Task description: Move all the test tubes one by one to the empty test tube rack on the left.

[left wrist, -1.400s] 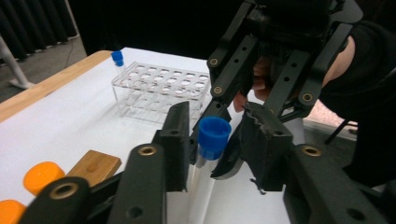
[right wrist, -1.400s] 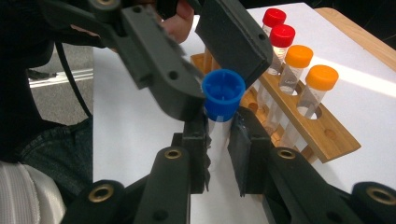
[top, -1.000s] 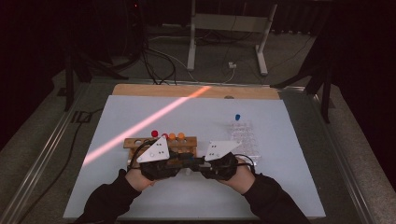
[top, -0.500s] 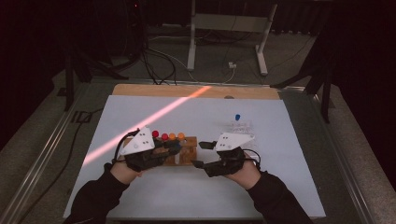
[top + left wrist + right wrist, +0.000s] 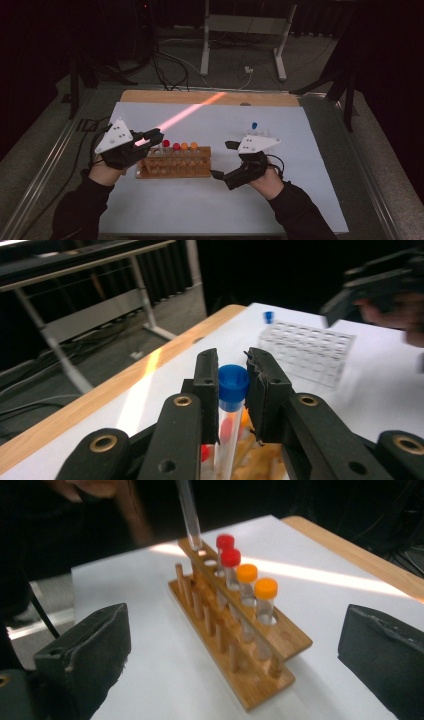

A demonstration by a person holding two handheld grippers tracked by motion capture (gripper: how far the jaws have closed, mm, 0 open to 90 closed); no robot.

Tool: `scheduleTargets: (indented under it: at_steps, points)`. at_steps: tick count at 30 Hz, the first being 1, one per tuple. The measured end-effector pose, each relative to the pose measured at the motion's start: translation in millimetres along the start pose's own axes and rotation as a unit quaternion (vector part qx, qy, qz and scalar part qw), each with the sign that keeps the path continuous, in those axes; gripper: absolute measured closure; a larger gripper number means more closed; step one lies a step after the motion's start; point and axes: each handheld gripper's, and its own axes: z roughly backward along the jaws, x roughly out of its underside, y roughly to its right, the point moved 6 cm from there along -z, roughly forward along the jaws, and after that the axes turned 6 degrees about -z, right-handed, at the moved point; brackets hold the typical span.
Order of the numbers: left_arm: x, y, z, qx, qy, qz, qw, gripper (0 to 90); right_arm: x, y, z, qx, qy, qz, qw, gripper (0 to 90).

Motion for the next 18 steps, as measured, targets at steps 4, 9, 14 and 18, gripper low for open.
scheduleTargets:
  at_steps: [4,9,14,18]
  points:
    - [10.4,-11.9,-2.6,-0.020,-0.005,0.013,0.9997,77.2,-2.7,-0.1,3.3,0.009,0.007,0.005,0.9999,0.0]
    - [22.0,-22.2,-6.3,-0.027,-0.003,0.036,0.9990,77.2,-2.8,1.7,4.6,0.015,0.007,0.008,0.9998,0.0]
    - [32.8,-26.0,-12.2,-0.029,-0.009,0.051,0.9982,77.3,-3.3,0.7,5.6,0.013,0.005,0.011,0.9998,0.0]
    - [38.7,-23.2,-17.1,-0.016,-0.008,0.061,0.9980,77.2,-4.2,2.0,7.2,0.014,0.008,0.009,0.9998,0.0]
